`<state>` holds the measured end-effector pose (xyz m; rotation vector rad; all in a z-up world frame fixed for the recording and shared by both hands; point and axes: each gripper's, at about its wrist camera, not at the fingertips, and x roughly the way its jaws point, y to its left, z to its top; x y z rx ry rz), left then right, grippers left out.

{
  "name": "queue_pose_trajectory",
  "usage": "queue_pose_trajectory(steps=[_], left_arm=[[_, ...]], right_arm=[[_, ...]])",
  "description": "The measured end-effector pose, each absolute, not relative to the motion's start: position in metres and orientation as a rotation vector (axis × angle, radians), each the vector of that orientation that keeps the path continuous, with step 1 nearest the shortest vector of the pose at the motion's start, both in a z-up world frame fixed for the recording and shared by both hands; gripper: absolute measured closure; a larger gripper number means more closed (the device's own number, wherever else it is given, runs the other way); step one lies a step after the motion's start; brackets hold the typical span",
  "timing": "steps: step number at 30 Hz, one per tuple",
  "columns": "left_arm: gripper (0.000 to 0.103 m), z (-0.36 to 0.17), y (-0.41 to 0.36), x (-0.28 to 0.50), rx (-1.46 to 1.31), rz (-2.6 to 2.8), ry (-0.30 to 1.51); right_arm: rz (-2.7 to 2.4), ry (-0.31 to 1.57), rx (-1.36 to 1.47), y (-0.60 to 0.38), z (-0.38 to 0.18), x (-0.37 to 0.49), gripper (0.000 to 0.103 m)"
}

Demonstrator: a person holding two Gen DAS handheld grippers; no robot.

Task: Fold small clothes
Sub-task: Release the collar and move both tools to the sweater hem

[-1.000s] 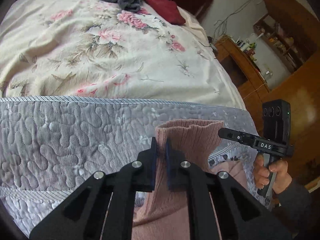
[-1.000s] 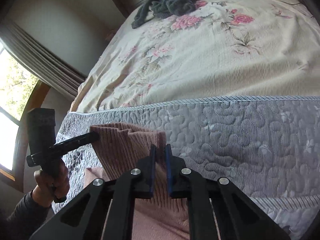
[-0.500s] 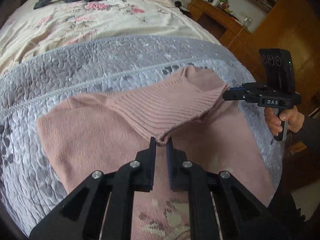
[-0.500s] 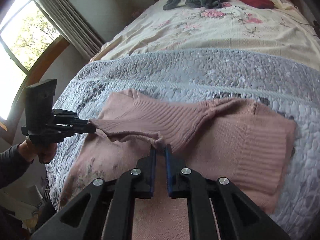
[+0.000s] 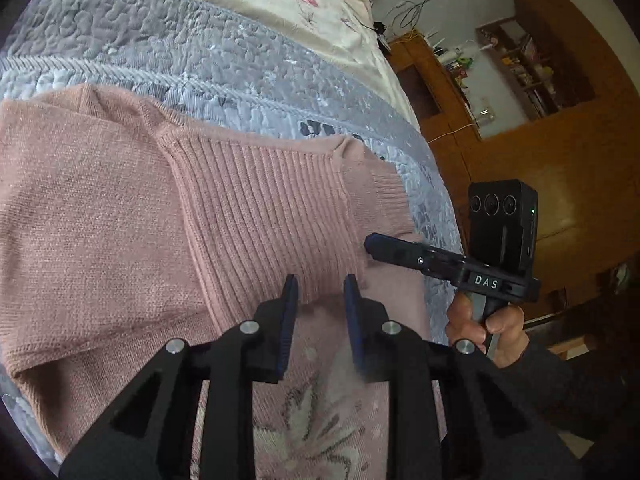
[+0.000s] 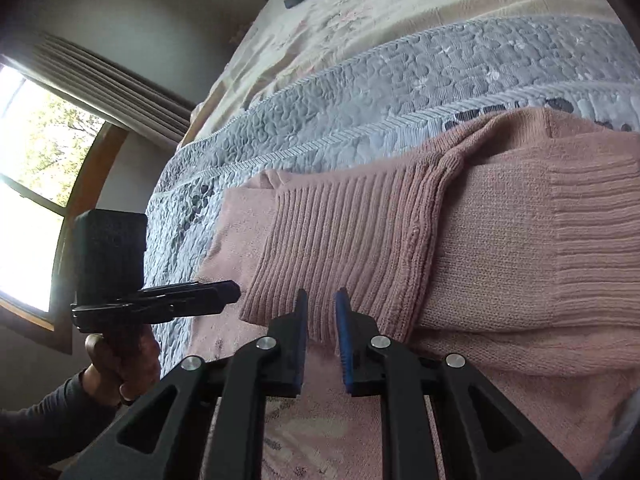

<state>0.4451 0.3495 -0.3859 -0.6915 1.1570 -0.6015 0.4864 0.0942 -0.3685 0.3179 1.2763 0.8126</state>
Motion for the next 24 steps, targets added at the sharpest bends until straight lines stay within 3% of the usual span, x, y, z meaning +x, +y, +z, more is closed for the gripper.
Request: queue_pose_trajectory(steps=[3, 5, 9, 12, 13, 14, 16, 18, 20, 24], left_arm=[[0.082, -0.411, 0.348, 0.447, -0.656, -0.564, 1.229], [0.092, -0.425, 0.351, 0.446, -0.652, -0.551, 1.254], [0.097, -0.433, 0.362, 0.441, -0.715, -0.541, 1.246], [0.078, -0.422, 0.368, 0.433, -0.753, -0.528, 1.232], [0.065, -0.415, 0.373, 0.426, -0.768, -0.516, 1.222], [0.052, -0.407, 0.379, 0.416, -0.776, -0.498, 1.211], [0.042, -0.39, 0.394, 0.391, -0.797, -0.468, 1.194], [0.038, -0.375, 0.411, 0.356, -0.819, -0.434, 1.189], [0.034, -0.363, 0.43, 0.313, -0.849, -0.392, 1.187], [0.033, -0.348, 0.453, 0.226, -0.925, -0.329, 1.218]], right_arm=[[0.792, 1.331, 0.303, 0.089, -0.395, 0.486, 0.091], [0.791, 1.354, 0.304, 0.081, -0.411, 0.485, 0.103], [0.802, 1.365, 0.364, 0.066, -0.42, 0.483, 0.103], [0.77, 1.359, 0.401, 0.051, -0.409, 0.474, 0.1], [0.763, 1.356, 0.415, 0.044, -0.403, 0.469, 0.095], [0.749, 1.356, 0.426, 0.035, -0.396, 0.462, 0.082], [0.739, 1.361, 0.453, 0.014, -0.383, 0.444, 0.078], [0.721, 1.379, 0.473, -0.009, -0.373, 0.423, 0.075], [0.693, 1.403, 0.503, -0.035, -0.364, 0.396, 0.064], [0.641, 1.459, 0.551, -0.084, -0.351, 0.331, 0.055]])
